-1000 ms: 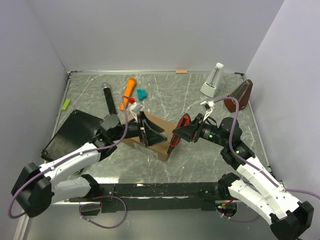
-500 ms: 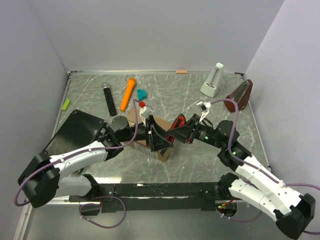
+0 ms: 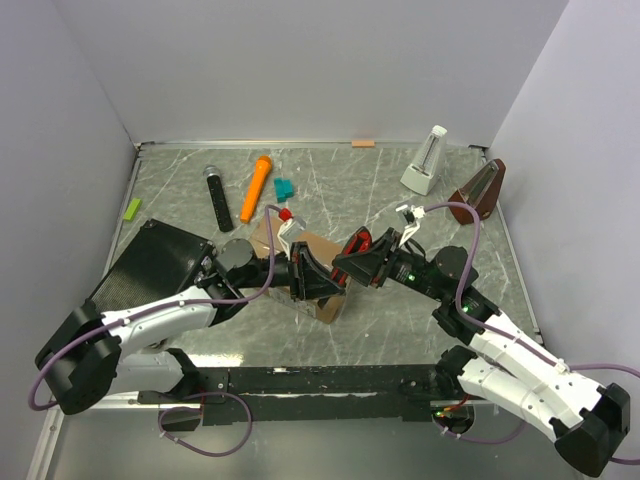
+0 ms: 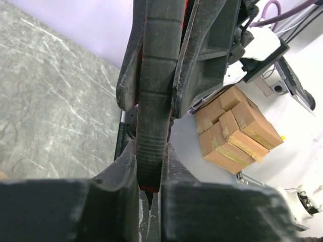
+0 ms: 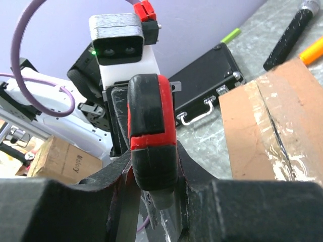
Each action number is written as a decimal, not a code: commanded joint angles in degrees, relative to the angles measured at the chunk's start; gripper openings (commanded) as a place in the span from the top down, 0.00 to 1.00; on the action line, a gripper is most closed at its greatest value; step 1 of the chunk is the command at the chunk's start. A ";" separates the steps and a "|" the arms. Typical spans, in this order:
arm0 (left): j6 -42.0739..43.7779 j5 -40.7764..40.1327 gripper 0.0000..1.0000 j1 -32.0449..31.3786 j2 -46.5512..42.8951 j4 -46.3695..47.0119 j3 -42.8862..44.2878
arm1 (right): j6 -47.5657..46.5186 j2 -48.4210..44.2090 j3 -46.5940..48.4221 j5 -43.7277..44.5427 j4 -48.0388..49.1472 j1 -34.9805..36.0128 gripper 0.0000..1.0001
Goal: Unpack the express box
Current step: Cut the express box at the center of the board.
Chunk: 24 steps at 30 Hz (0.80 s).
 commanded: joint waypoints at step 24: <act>5.47 3.86 0.96 0.09 -1.40 -5.72 3.02 | -4.35 4.52 4.63 -1.78 -4.73 0.90 1.00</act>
